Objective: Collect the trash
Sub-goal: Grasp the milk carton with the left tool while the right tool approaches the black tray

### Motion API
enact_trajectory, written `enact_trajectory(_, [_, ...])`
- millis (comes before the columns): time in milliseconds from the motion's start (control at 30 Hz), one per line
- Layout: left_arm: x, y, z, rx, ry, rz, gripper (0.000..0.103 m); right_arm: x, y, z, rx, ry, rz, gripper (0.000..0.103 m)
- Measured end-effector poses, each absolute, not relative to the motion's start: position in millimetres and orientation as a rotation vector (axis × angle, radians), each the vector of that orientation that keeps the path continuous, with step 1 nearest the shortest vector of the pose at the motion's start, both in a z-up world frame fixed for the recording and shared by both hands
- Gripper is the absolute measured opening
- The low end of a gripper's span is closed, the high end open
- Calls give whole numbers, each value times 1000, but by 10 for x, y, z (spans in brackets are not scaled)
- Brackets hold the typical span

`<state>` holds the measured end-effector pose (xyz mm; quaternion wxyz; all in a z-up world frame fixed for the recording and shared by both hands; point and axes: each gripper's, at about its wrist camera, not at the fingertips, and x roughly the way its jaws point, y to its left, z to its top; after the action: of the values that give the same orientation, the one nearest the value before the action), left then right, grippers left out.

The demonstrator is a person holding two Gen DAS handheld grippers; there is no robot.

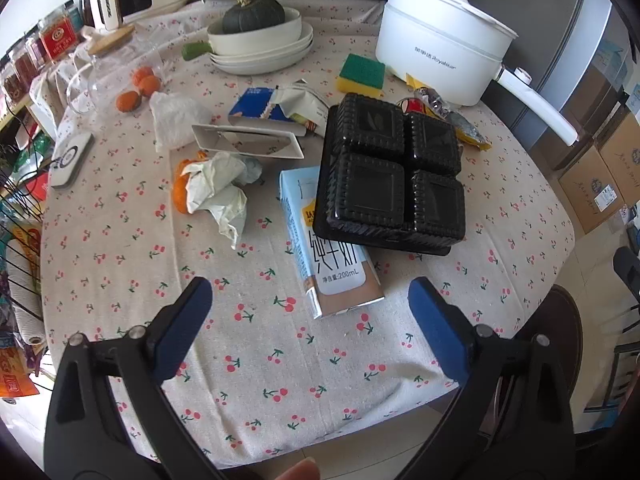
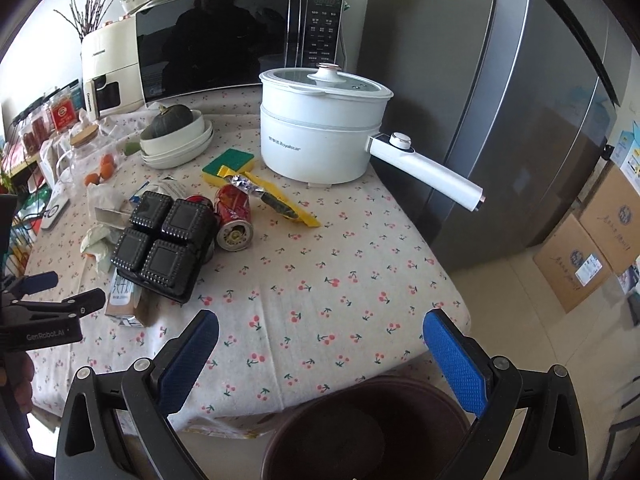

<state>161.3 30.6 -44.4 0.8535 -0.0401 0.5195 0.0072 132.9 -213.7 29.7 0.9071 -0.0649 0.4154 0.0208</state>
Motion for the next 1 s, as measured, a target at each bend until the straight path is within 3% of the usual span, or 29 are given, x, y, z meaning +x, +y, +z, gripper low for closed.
enact_trajectory(433, [1900,185,-843,-95,1166,-36,75,1422,-2141,239,-100,886,45,103])
enact_trajectory(567, [1929,188,-890,-107,1183,-41,59,1449,-2151,206,-91,892,39,103])
enact_trajectory(1000, [1667,466,-511,-75,1116,-12,53,1542,-2107,105,-72,919,43,103])
